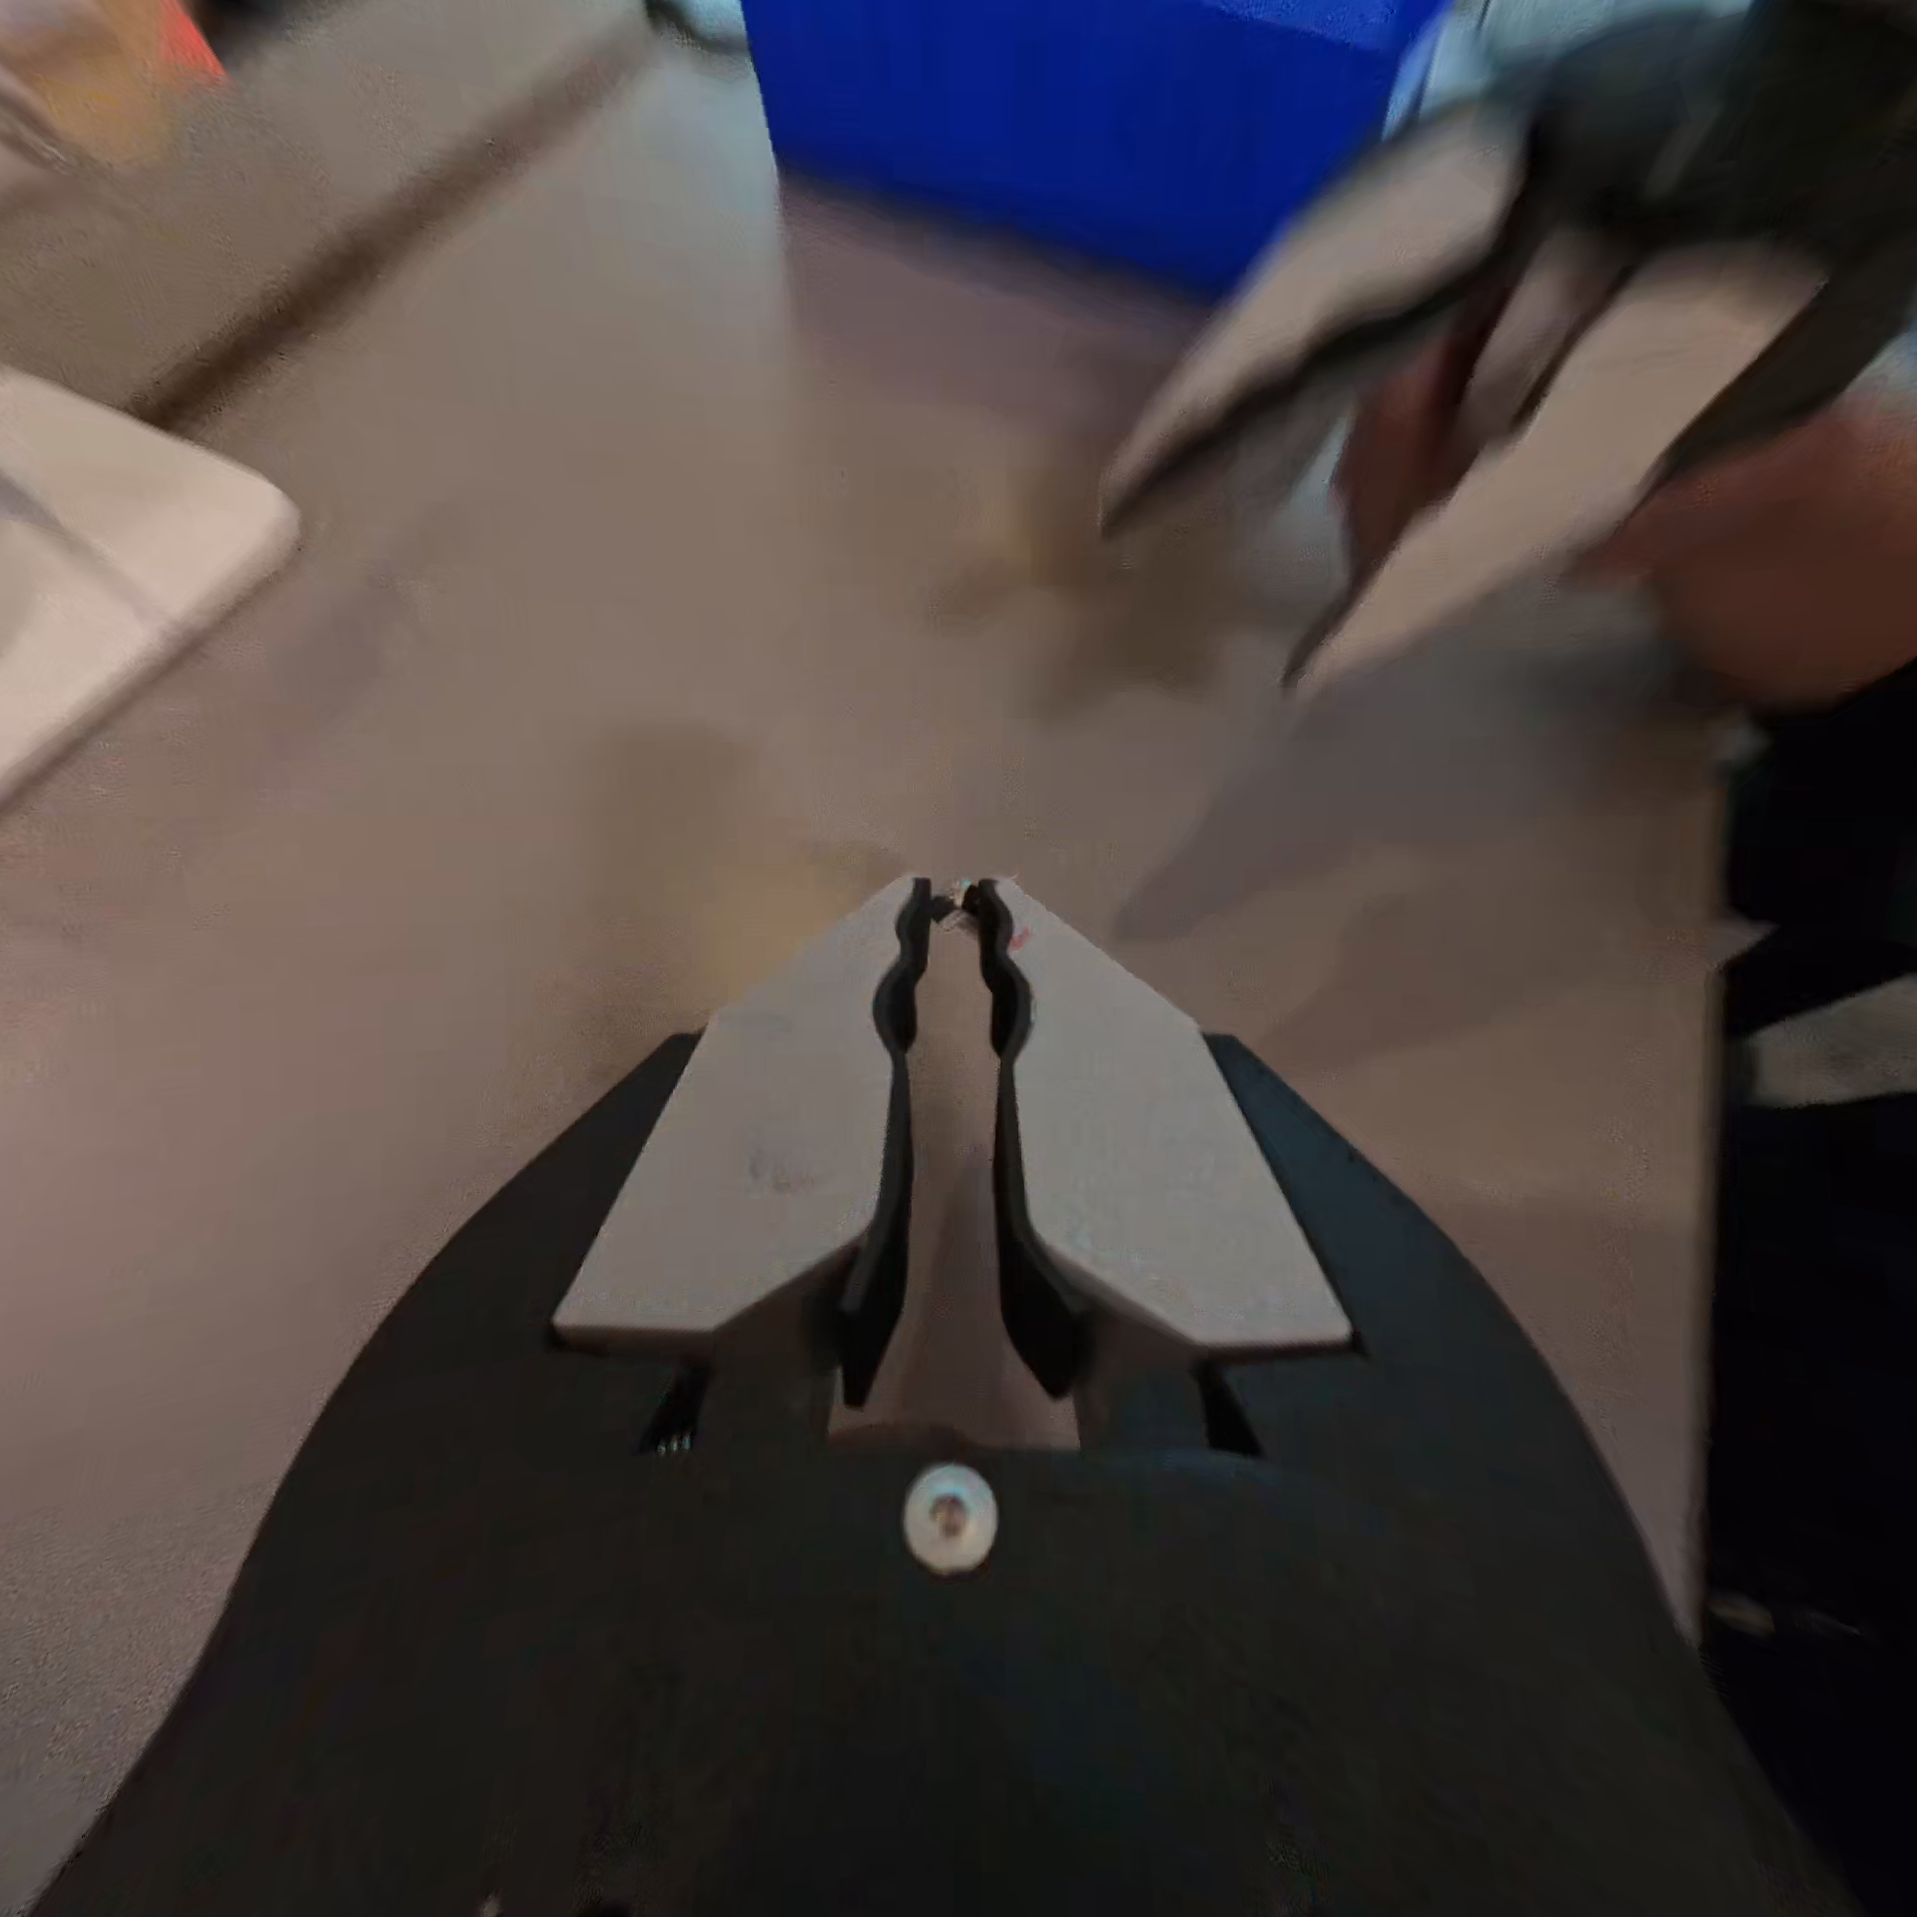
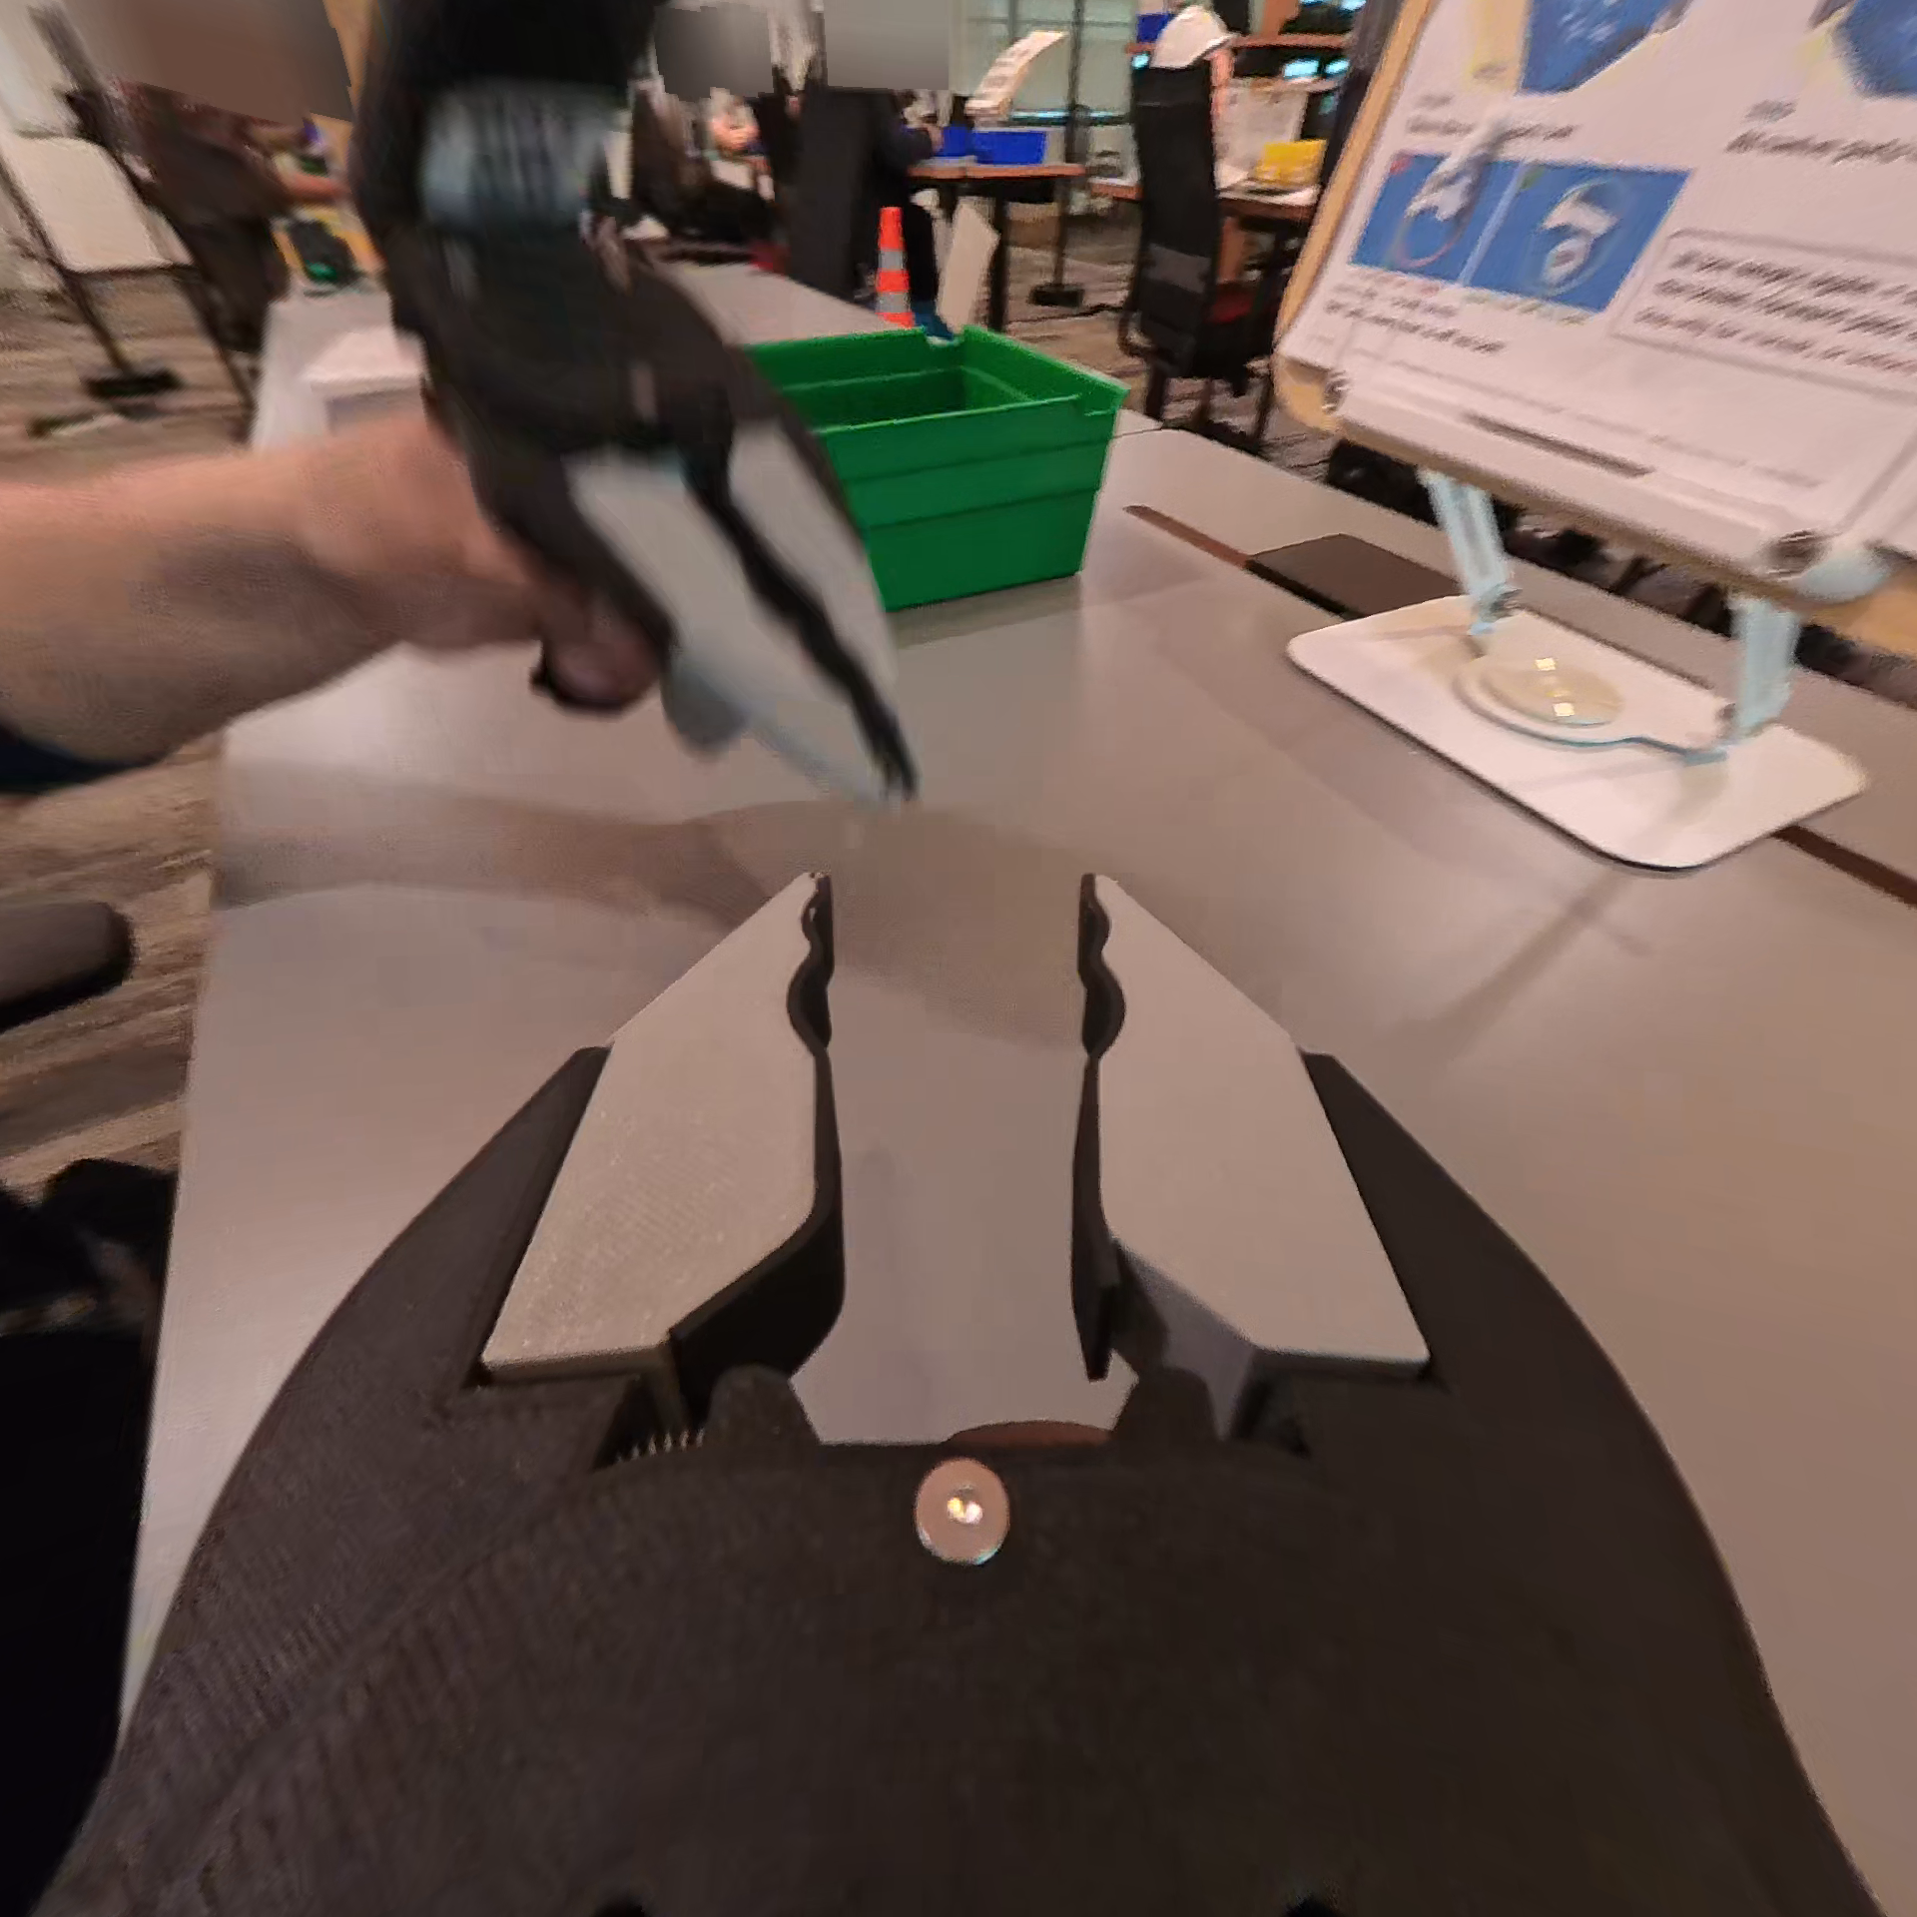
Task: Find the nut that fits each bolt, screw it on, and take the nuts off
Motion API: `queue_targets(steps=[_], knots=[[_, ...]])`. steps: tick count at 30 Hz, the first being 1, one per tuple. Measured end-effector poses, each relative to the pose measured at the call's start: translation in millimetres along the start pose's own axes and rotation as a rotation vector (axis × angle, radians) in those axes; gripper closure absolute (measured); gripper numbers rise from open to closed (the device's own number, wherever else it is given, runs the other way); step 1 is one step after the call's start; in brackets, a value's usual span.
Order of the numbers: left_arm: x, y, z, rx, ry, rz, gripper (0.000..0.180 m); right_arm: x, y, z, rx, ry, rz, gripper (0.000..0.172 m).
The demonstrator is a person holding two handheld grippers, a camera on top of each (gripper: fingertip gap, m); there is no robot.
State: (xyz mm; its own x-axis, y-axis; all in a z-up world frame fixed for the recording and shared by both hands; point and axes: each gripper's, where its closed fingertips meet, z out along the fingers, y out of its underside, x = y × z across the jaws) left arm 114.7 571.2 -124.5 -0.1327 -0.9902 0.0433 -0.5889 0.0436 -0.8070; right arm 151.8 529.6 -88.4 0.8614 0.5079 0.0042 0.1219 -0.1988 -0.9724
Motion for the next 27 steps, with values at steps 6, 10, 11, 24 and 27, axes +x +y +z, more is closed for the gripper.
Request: queue_targets(steps=[6, 10, 11, 24, 27], knots=[[8, 51, 56, -0.176, -0.003, -0.005, 0.175, 13, 12, -17, -0.04, 0.052, 0.018, 0.129], [14, 52, 57, -0.142, 0.043, -0.03, 0.163, 15, 24, -12, -0.076, 0.058, 0.017, 0.125], [13, 51, 54, -0.144, 0.035, -0.043, 0.144, 16, 26, -10, -0.078, 0.059, 0.021, 0.125], [-135, 81, -250, 0.026, -0.329, -0.169, 0.135, 61, 33, 16, -0.071, 0.154, 0.0, 0.127], [-167, 113, -261, -0.031, -0.353, -0.197, 0.133, 79, 33, 18, -0.068, 0.228, -0.029, 0.127]])
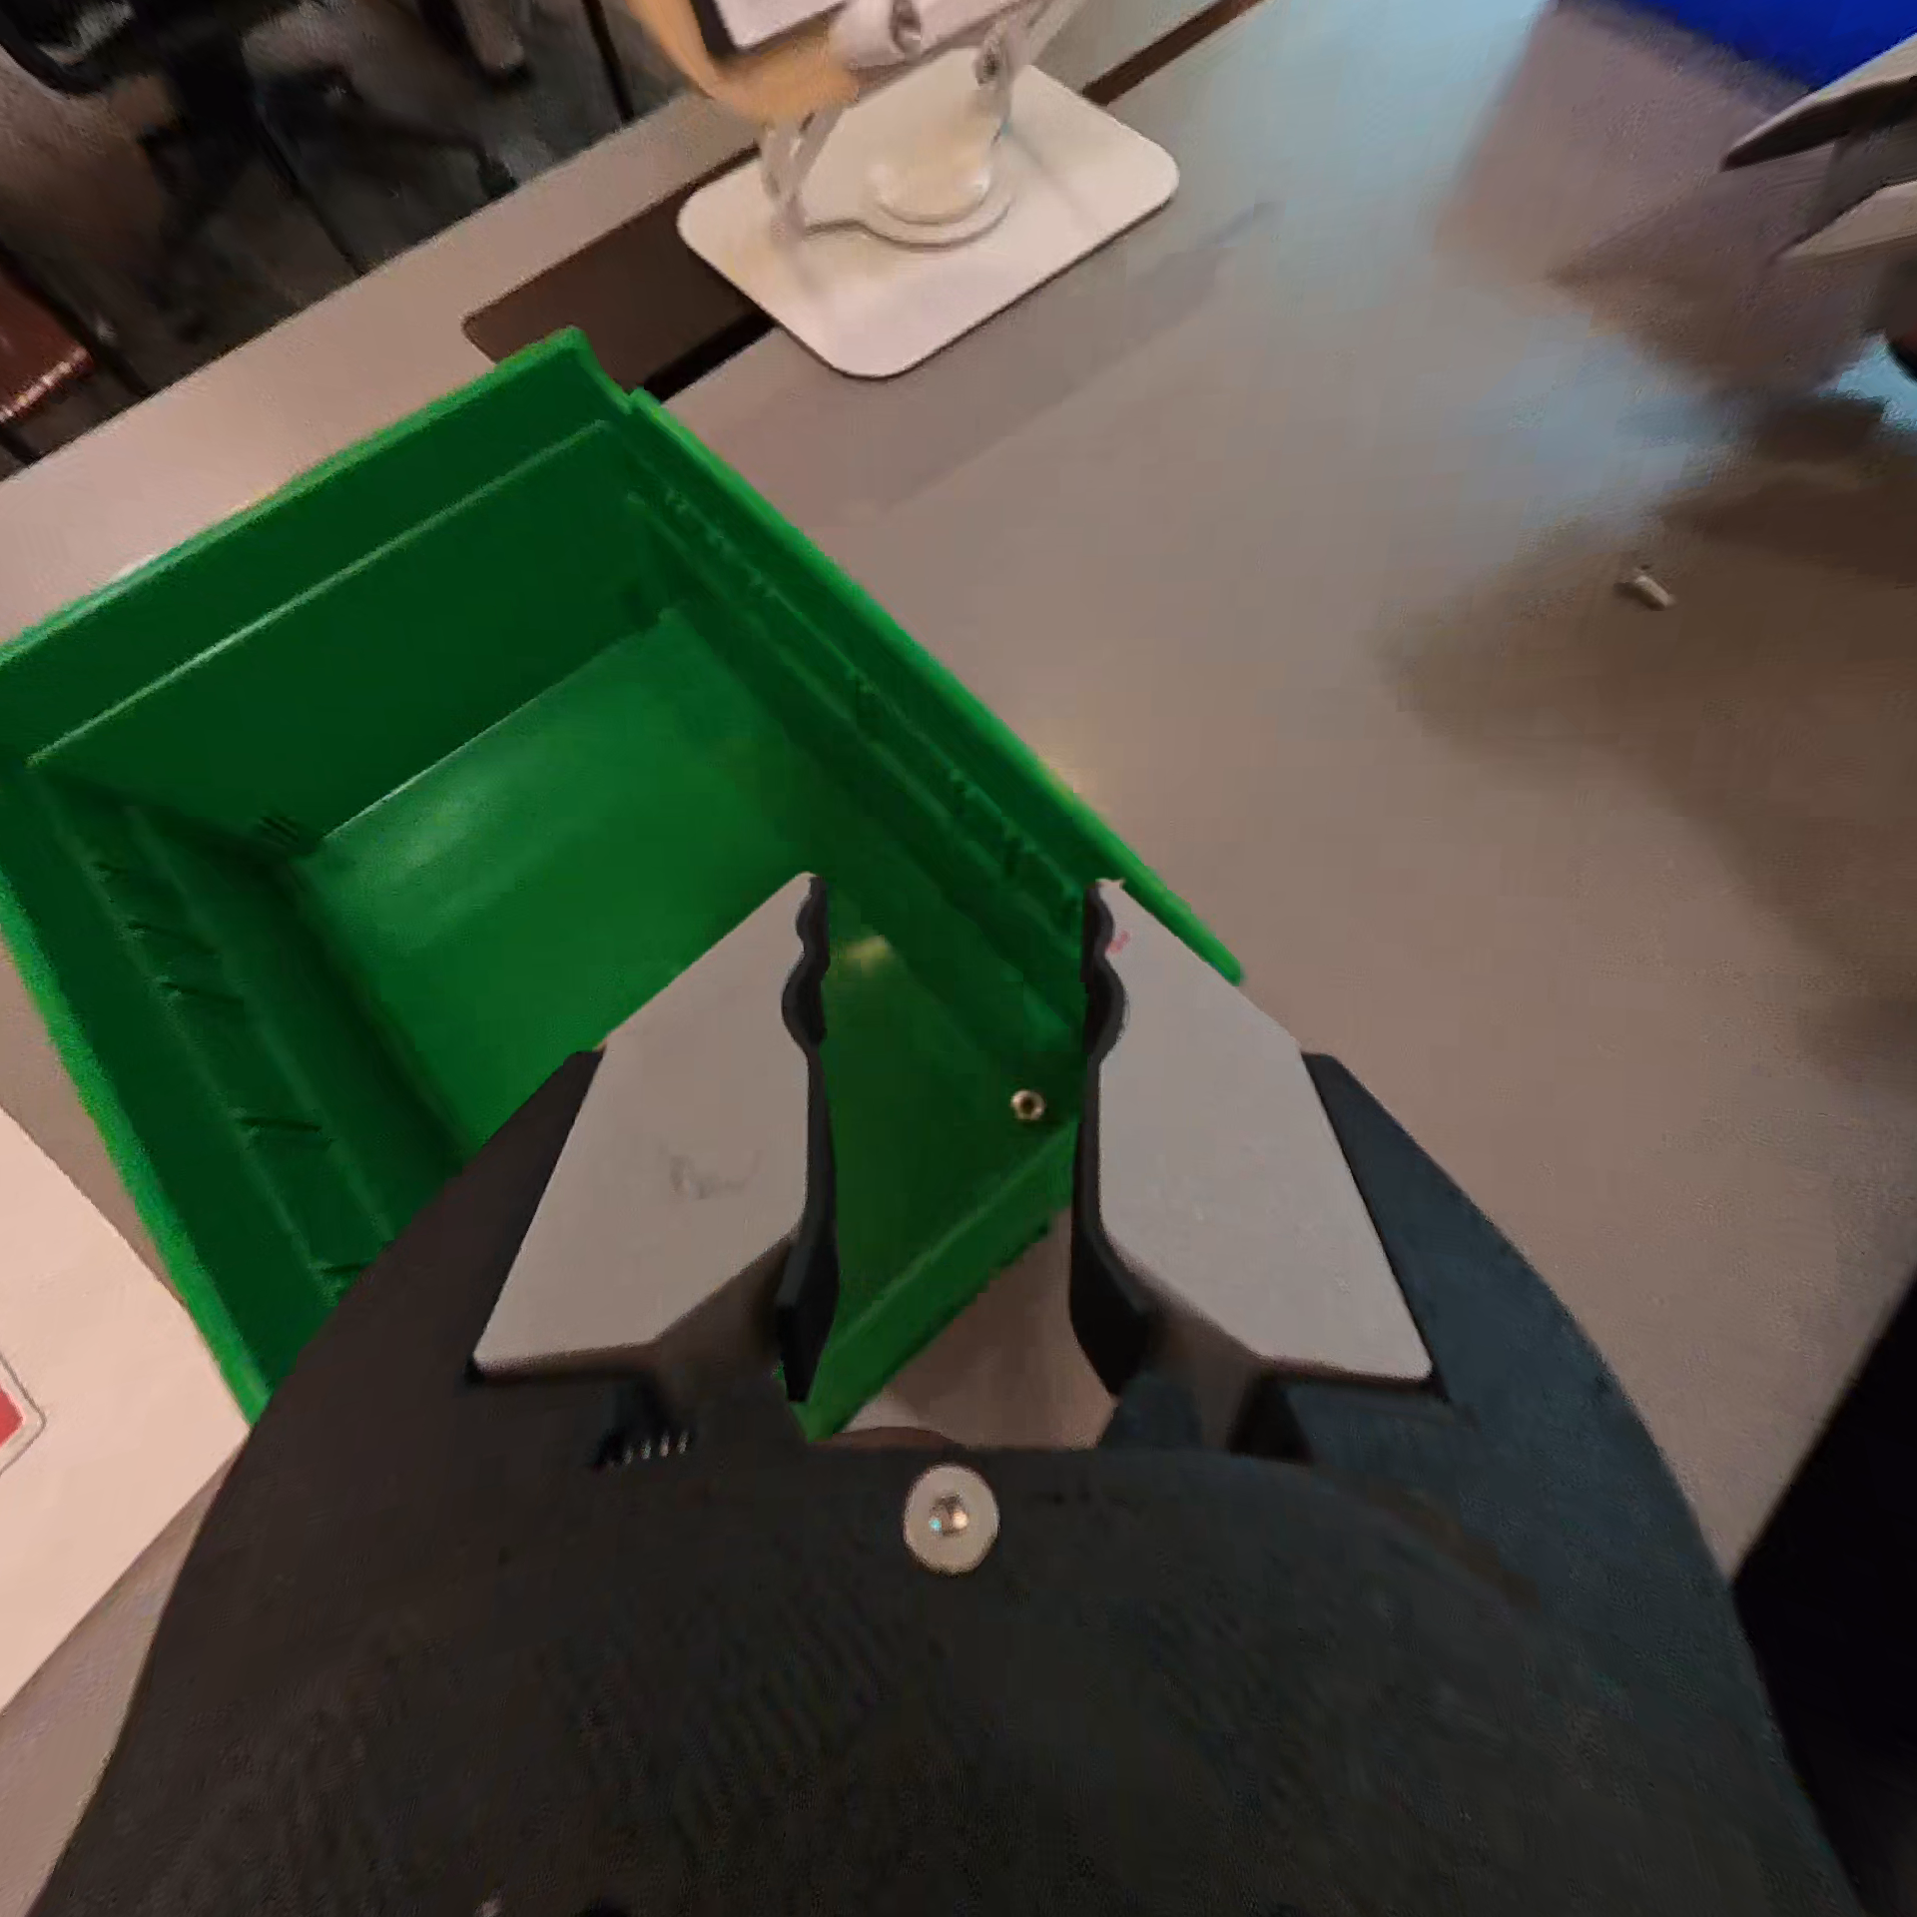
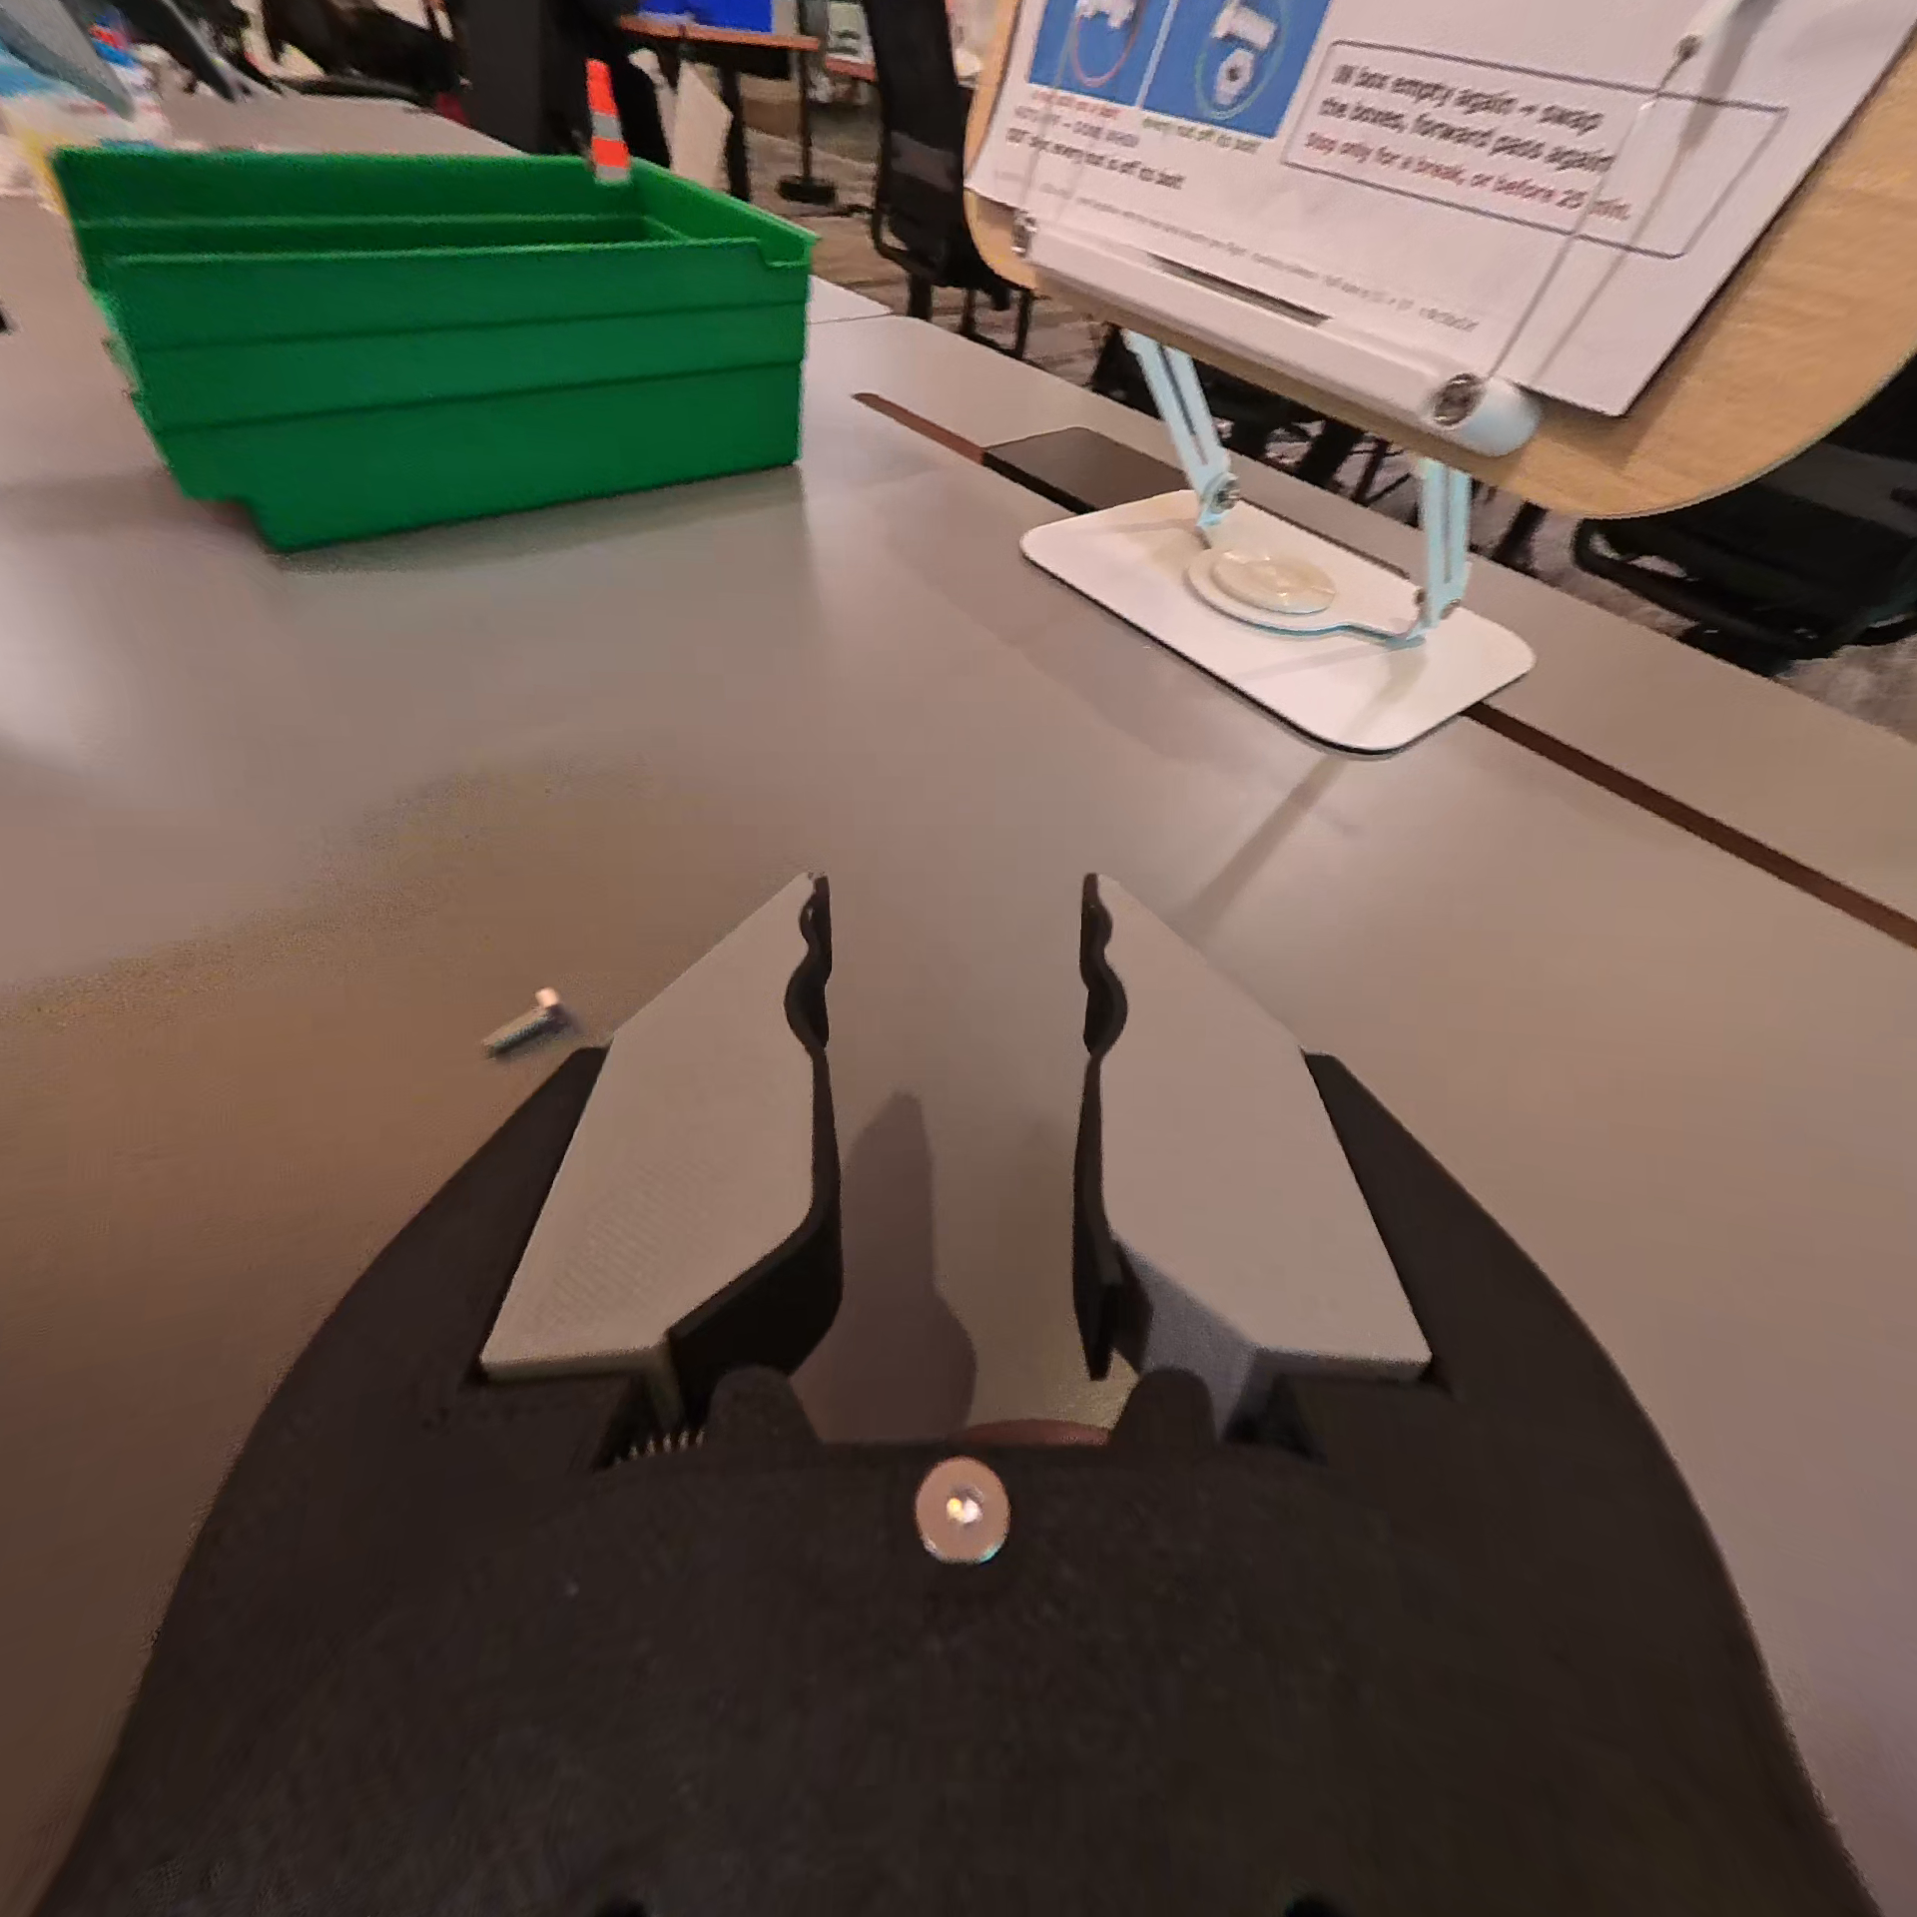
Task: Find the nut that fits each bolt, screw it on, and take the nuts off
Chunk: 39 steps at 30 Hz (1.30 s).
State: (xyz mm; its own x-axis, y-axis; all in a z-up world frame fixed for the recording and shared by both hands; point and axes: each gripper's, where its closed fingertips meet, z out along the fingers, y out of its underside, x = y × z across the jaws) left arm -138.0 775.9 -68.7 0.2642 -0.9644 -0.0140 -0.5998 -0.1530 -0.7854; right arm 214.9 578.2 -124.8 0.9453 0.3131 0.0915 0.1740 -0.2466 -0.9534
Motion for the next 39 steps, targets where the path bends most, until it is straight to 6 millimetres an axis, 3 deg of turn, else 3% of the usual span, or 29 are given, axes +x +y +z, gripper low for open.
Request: queue_targets(steps=[8, 12, 16, 23, 25, 27, 32, 34, 36, 37, 38, 39], knots=[[8, 26, 24, -0.083, 0.057, 0.16, 0.135, 14, -5, 24, 0.047, 0.062, 0.016, 0.128], [-8, 46, 30, -0.174, -0.018, 0.188, 0.134, 14, -7, 35, 0.004, 0.097, -0.074, 0.128], [-9, 48, 24, -0.157, 0.053, 0.121, 0.135, 7, -15, 42, -0.004, 0.077, -0.17, 0.128], [-40, 58, 6, -0.27, 0.04, -0.019, 0.136, -1, -18, 44, 0.022, -0.01, -0.142, 0.127], [-37, 66, 2, -0.339, 0.077, -0.045, 0.136, -2, -14, 40, 0.006, -0.008, -0.163, 0.127], [-17, 76, -4, -0.416, 0.185, -0.048, 0.135, -6, -13, 37, 0.001, -0.028, -0.154, 0.127], [7, 87, -33, -0.454, 0.242, 0.185, 0.136, -14, -26, 25, 0.051, -0.086, -0.117, 0.126], [5, 105, -25, -0.495, 0.212, 0.321, 0.129, -14, -34, 19, 0.087, -0.093, -0.099, 0.126], [3, 141, -6, -0.629, 0.224, 0.355, 0.124, -13, -45, 13, 0.131, -0.089, -0.08, 0.127], [-7, 154, 4, -0.696, 0.185, 0.389, 0.129, -13, -50, 10, 0.153, -0.089, -0.073, 0.127], [-19, 158, 9, -0.74, 0.15, 0.457, 0.145, -13, -55, 6, 0.17, -0.085, -0.071, 0.128], [-17, 155, 8, -0.761, 0.196, 0.507, 0.153, -12, -59, 3, 0.186, -0.076, -0.072, 0.129]])
